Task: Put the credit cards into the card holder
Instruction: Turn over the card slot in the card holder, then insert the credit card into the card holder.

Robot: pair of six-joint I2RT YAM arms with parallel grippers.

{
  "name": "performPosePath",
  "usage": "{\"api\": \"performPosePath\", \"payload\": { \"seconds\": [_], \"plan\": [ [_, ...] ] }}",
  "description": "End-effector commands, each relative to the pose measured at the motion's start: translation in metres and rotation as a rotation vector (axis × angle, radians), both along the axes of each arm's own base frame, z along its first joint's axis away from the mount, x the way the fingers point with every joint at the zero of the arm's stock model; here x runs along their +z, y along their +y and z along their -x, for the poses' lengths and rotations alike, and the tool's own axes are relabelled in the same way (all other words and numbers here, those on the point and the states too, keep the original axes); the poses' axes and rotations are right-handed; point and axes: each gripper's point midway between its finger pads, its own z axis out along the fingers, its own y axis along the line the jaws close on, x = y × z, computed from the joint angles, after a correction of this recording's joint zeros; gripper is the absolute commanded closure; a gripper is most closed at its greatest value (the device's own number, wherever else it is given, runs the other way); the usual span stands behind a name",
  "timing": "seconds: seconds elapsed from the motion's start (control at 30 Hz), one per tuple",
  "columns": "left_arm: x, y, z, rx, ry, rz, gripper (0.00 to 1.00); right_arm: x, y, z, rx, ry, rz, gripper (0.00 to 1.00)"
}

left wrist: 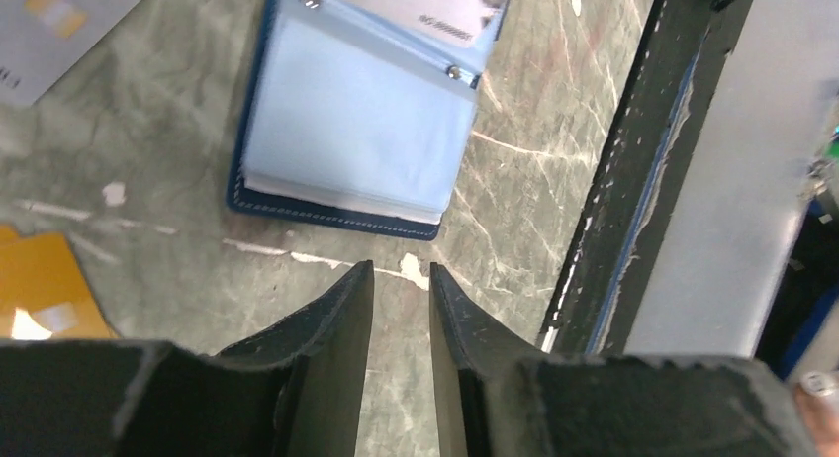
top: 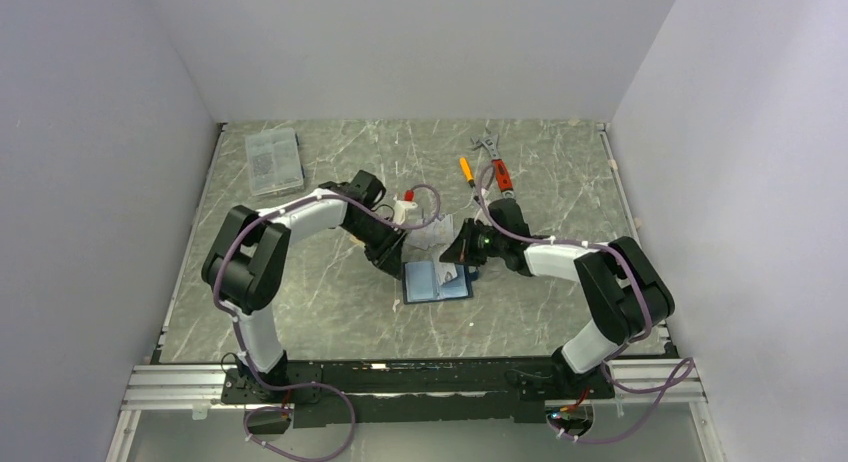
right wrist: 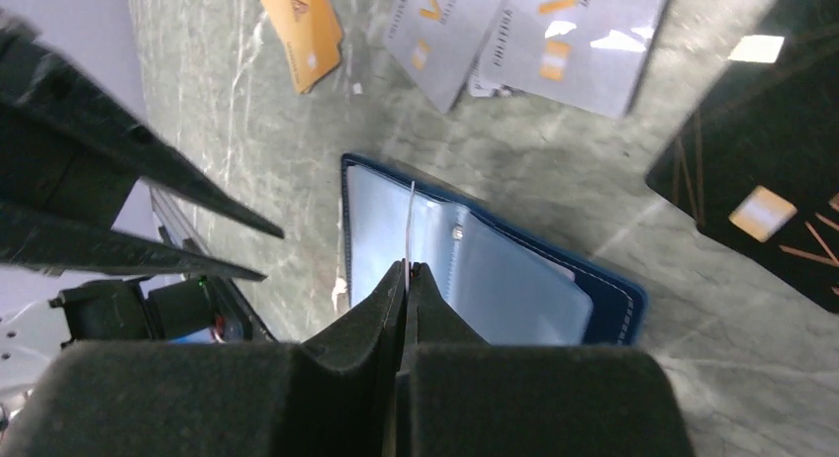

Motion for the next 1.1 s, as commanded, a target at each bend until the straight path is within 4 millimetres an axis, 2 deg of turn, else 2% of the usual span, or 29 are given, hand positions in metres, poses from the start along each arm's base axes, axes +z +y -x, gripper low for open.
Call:
{"api": "performPosePath", "payload": {
  "seconds": [0.0,0.17,0.4,0.47,0.53,0.63,0.8,0.87,1.0,1.07],
  "plan": [
    [0.005,-0.011,0.004,-0.144,-0.189,0.006,0.66,0.015,-0.001,-0.020,-0.128,-0.118,-0.070,1.00],
    [-0.011,-0.016,0.000,-0.217,-0.338,-0.075,0.67,0.008,-0.002,-0.022,-0.200,-0.133,-0.046,1.00],
    [-0.026,-0.007,-0.018,-0.242,-0.465,-0.201,0.68,-0.004,0.002,-0.017,-0.191,-0.092,0.008,1.00],
    [-0.029,-0.007,-0.018,-0.253,-0.486,-0.228,0.69,-0.006,0.002,-0.014,-0.164,-0.075,0.034,0.87],
    [-0.031,-0.006,-0.016,-0.263,-0.499,-0.243,0.69,-0.006,0.001,-0.012,-0.145,-0.068,0.056,0.82],
    [-0.033,-0.005,-0.015,-0.272,-0.522,-0.271,0.70,-0.008,-0.005,-0.009,-0.131,-0.051,0.075,0.77],
    [-0.033,-0.004,-0.012,-0.275,-0.523,-0.273,0.72,-0.004,-0.014,-0.008,-0.119,-0.047,0.060,0.75],
    [-0.032,-0.004,-0.012,-0.272,-0.523,-0.269,0.72,0.001,-0.015,-0.008,-0.106,-0.047,0.054,0.78],
    [-0.031,-0.006,-0.013,-0.265,-0.531,-0.261,0.74,0.004,-0.016,-0.007,-0.097,-0.043,0.043,0.98],
    [-0.030,-0.007,-0.013,-0.262,-0.533,-0.256,0.74,0.004,-0.013,-0.006,-0.085,-0.035,0.028,1.00]
  ]
}}
